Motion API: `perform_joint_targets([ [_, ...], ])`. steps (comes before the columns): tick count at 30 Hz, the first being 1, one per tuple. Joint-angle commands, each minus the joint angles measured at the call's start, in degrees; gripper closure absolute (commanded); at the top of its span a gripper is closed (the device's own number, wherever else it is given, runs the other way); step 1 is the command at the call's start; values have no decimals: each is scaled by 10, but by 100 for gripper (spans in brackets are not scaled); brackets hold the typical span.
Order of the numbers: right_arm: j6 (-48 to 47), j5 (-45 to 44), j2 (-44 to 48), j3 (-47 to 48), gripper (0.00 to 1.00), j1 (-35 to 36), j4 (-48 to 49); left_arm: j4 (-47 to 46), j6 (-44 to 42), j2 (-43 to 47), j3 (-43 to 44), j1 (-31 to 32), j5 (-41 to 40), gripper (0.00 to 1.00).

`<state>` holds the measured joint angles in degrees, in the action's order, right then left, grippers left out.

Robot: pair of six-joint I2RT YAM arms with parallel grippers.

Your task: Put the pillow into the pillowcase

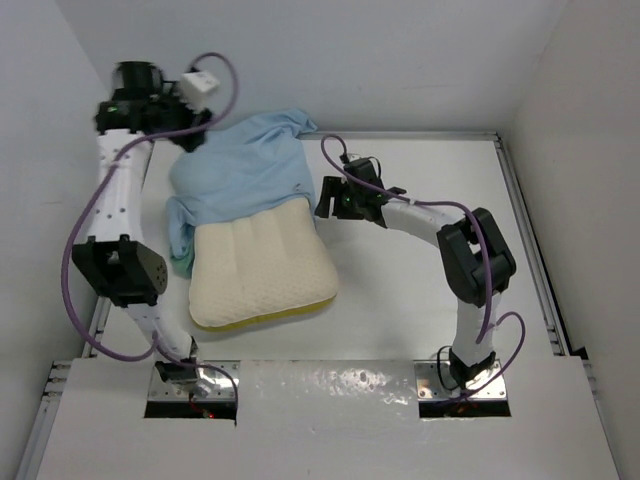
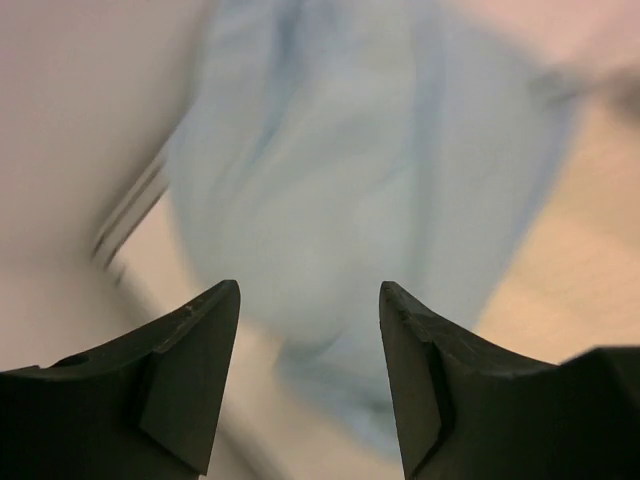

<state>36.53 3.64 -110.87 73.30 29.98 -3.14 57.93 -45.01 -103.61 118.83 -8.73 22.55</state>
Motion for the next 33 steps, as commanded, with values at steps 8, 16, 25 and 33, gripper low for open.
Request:
perform_joint_targets([
  [8,52,66,52,-46,22,3,73,11,-20,-155,-30,256,-22,10],
  [16,64,81,65,-92,22,24,110,-89,45,-173,-51,260,-111,34],
  [25,85,101,-6,-39,26,43,103,-69,35,-173,-93,260,-108,100],
  [33,111,136,-114,103,100,42,87,2,59,-157,21,260,128,100],
])
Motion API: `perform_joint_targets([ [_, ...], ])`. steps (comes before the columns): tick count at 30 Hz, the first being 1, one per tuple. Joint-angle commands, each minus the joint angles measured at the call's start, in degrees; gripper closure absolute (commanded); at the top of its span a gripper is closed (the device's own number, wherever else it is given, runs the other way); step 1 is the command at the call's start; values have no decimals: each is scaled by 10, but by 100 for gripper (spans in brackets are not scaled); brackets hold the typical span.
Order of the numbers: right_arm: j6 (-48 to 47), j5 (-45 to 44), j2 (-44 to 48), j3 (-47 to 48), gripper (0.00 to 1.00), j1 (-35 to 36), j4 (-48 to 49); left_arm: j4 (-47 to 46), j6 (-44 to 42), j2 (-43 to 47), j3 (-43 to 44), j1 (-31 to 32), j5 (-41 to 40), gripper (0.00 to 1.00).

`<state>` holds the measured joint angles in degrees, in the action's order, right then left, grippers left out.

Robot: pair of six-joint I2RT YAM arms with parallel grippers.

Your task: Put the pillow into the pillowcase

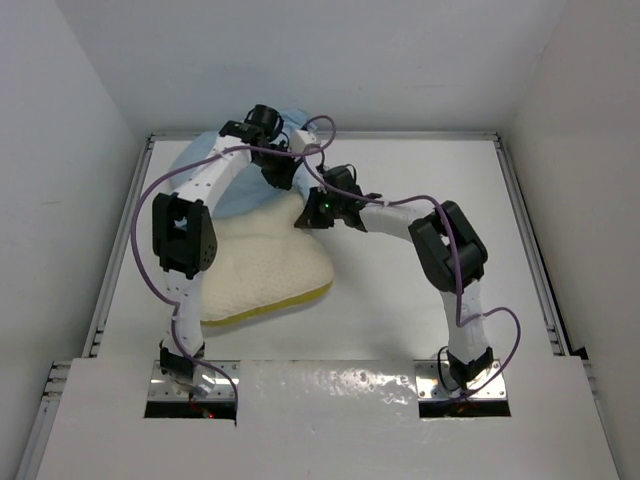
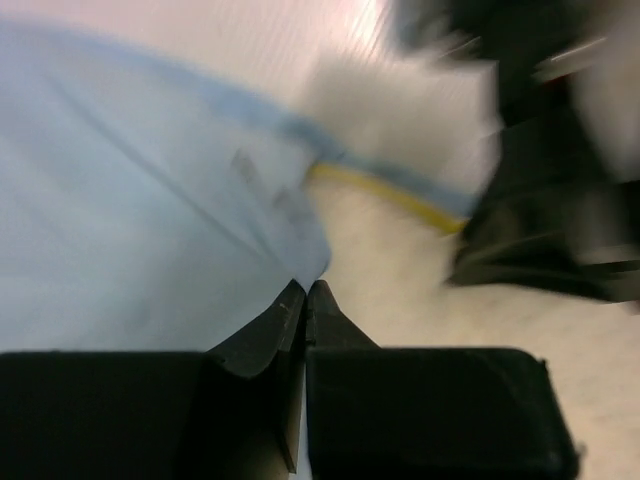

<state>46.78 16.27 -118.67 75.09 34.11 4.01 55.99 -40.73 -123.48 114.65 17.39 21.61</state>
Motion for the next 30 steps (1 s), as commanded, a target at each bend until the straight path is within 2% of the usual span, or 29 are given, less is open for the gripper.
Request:
perform_joint_targets([
  [1,15,10,-42,101,100,2,47,22,17,49,63,-1,156,100],
  [3,28,15,-30,103,100,2,120,31,3,65,45,-1,193,100],
  [5,56,0,8,66,100,1,247,62,-29,81,23,0,219,100],
  [6,76,-27,32,34,100,3,331,90,-55,83,15,3,230,100],
  [8,99,-68,44,7,100,2,397,106,-63,83,1,6,232,100],
  [10,122,-109,40,-6,100,3,449,112,-71,80,-11,7,243,100],
  [15,138,-122,26,-33,100,10,484,73,-48,77,-4,9,247,100],
  [16,135,-133,25,-36,100,11,482,95,-52,71,8,12,253,100],
  [17,139,-146,22,-34,100,10,473,129,-95,62,54,26,254,100],
  [18,143,-160,12,-35,100,7,473,195,-119,46,75,36,249,100],
  [19,163,-224,6,-44,100,-2,476,196,-117,48,62,52,229,100],
  [21,196,-298,-9,-55,100,-12,478,196,-137,85,11,54,233,100],
  [22,223,-334,-14,-57,100,-18,456,196,-150,96,-10,54,236,100],
  [23,226,-412,-16,-52,100,-22,429,197,-151,104,-39,54,234,100],
  [24,232,-456,-15,-33,100,-22,351,197,-153,114,-48,54,231,100],
  [26,246,-533,-18,-3,100,-22,266,197,-158,121,-61,53,222,100],
  [27,256,-539,-20,5,100,-21,235,196,-160,121,-65,53,221,100],
  [30,251,-534,-16,-2,100,-7,235,192,-167,112,-79,50,230,100],
])
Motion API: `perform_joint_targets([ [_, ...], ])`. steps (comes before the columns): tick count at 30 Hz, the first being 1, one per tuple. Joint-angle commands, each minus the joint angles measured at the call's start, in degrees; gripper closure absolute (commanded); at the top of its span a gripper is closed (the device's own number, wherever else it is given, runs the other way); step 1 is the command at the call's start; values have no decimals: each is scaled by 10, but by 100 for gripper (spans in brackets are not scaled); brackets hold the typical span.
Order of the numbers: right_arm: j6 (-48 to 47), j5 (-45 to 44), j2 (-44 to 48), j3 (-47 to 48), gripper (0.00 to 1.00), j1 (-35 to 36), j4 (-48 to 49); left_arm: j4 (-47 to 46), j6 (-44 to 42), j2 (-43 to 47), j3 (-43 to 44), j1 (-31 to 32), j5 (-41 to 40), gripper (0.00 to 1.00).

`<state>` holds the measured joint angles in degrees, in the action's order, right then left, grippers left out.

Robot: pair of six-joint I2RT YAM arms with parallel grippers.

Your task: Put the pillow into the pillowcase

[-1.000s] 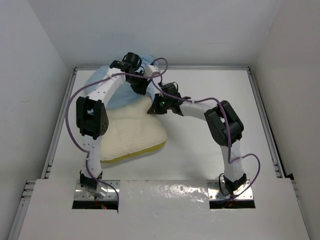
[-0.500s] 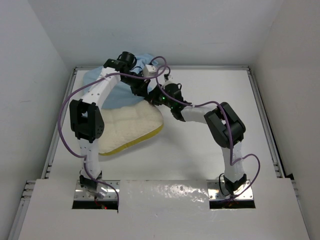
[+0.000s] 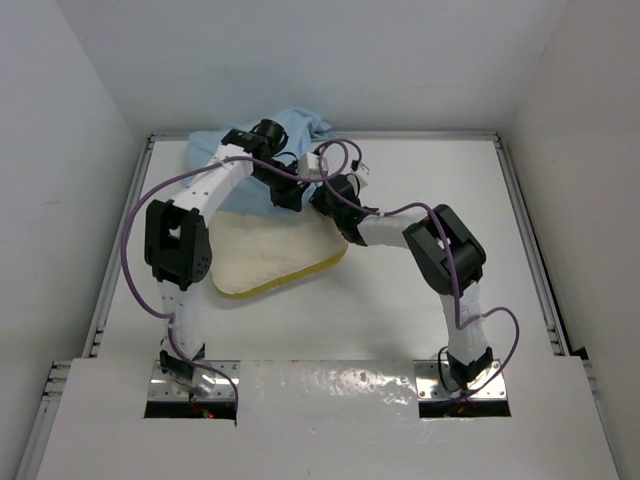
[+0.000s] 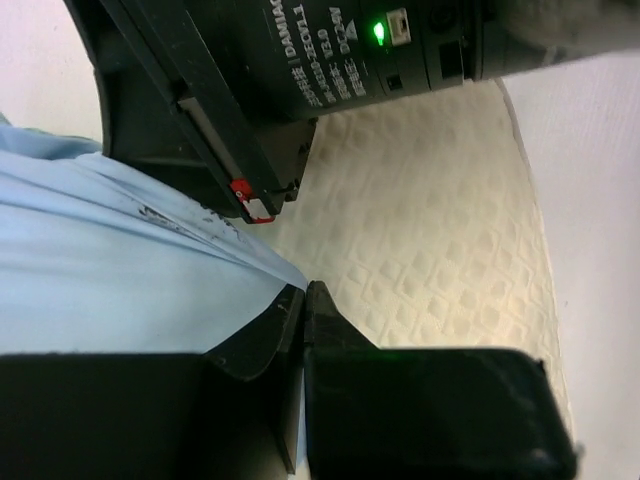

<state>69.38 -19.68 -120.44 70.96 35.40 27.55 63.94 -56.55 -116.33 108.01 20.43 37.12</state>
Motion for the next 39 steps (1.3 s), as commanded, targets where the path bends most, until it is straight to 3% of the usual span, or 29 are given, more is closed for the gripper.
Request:
perform_joint_targets([
  [1,4,-184,10,31,100,-13,-13,105,5,37,-24,20,71,100],
  [2,-19,-186,13,25,100,-3,-8,94,20,33,-27,20,64,100],
  [3,-53,-137,17,16,94,-2,4,83,31,23,-26,16,51,88],
  [4,-124,-111,39,-4,56,-4,15,87,44,17,-11,3,34,67],
  [5,-155,-99,56,-19,37,-3,10,107,45,10,2,-11,38,7],
  [6,-210,-97,77,-54,25,-4,-7,115,57,9,18,-32,52,0],
  [7,-244,-100,100,-72,7,-4,-11,116,71,11,48,-83,87,0],
  [8,-297,-108,145,-108,1,-4,-15,116,97,17,64,-113,105,0],
  [11,-355,-98,211,-120,1,-5,-66,86,144,42,109,-236,147,0],
  [13,-398,-31,223,-79,3,-3,-157,34,209,69,51,-315,105,0],
  [14,-413,21,223,-59,64,-3,-184,-18,225,96,22,-336,81,2],
  [15,-427,62,217,-9,100,1,-243,-35,226,106,-35,-359,66,25],
  [16,-429,66,208,20,100,25,-272,-38,218,110,-59,-398,59,99],
  [17,-439,55,196,55,100,40,-307,-49,218,108,-79,-413,55,100],
  [18,-460,40,159,132,98,60,-367,-53,211,102,-117,-437,46,100],
  [19,-467,28,137,172,83,90,-394,-58,210,94,-132,-443,37,100],
  [20,-470,34,112,216,58,102,-419,-63,204,71,-145,-448,30,92],
  [21,-461,39,87,299,20,113,-461,-60,183,57,-162,-449,23,72],
  [22,-456,49,33,338,8,131,-478,-72,180,35,-172,-449,17,37],
  [23,-452,49,6,380,1,140,-496,-86,178,29,-182,-449,19,18],
  [24,-451,43,-22,455,1,149,-527,-107,187,25,-205,-449,20,3],
  [25,-452,30,-72,488,1,168,-539,-135,199,24,-219,-449,10,0],
  [28,-455,-11,-145,550,1,200,-541,-265,249,13,-241,-449,-18,0],
  [33,-418,1,-197,516,1,230,-511,-313,251,-28,-234,-449,-35,4],
  [35,-403,-2,-221,509,1,242,-514,-292,226,-44,-232,-444,-14,21],
  [36,-395,-6,-231,511,1,245,-515,-286,217,-48,-235,-438,4,34],
  [38,-369,-5,-258,517,1,245,-515,-280,200,-49,-255,-428,35,48],
  [39,-363,-6,-265,521,3,245,-514,-281,194,-48,-261,-425,44,63],
])
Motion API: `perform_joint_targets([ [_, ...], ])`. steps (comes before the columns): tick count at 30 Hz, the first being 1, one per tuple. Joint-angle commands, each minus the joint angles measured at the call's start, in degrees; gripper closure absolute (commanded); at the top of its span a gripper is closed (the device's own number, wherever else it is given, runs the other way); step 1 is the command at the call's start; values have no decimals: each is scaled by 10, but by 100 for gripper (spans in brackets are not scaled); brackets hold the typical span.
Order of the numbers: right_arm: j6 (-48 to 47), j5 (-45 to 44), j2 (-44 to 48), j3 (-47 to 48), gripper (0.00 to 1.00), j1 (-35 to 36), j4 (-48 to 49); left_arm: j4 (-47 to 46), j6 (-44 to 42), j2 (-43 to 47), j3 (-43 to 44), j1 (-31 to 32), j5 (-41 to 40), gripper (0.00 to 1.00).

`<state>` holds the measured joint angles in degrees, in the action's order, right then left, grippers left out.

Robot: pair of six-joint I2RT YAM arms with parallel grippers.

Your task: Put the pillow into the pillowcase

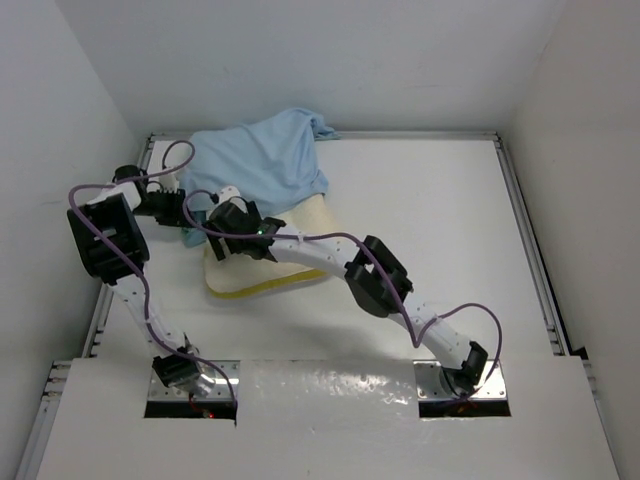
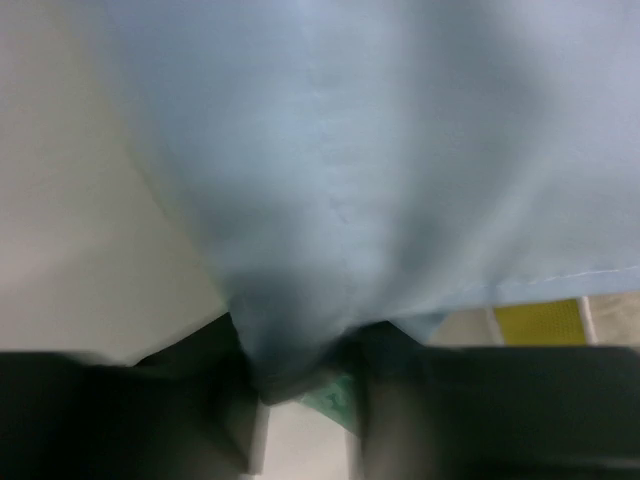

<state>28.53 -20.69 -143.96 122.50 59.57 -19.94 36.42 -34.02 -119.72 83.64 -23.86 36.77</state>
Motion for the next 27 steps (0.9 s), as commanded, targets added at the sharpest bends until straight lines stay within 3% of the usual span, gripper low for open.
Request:
perform_joint_targets([
  [1,52,1,-37,8,9,4,-37,-5,-36,-10,-22,21,53,78],
  [3,63,-3,-47,15,75,3,-23,-12,-34,-4,-36,26,56,100],
  [4,68,-21,-48,15,99,3,-16,-20,-32,2,-41,25,59,100],
  [9,128,-21,-19,11,100,-36,88,70,-96,42,-44,25,94,100],
  [12,166,-58,10,-10,100,-60,224,134,-163,103,-66,29,103,100],
  [14,132,-120,-1,38,100,-65,295,165,-219,131,-95,45,99,100],
  [16,95,-157,-41,90,100,-66,337,251,-278,157,-103,62,108,100],
  [17,67,-173,-54,124,100,-72,381,292,-364,159,-98,76,138,100],
  [18,57,-179,-65,129,100,-75,403,391,-424,160,-90,79,162,100],
  [23,31,-224,-111,125,100,-93,438,392,-432,234,-114,92,171,100],
  [26,-4,-192,-149,150,100,-93,439,392,-417,230,-124,81,186,100],
  [27,-14,-138,-149,149,98,-91,427,392,-414,216,-123,73,194,100],
])
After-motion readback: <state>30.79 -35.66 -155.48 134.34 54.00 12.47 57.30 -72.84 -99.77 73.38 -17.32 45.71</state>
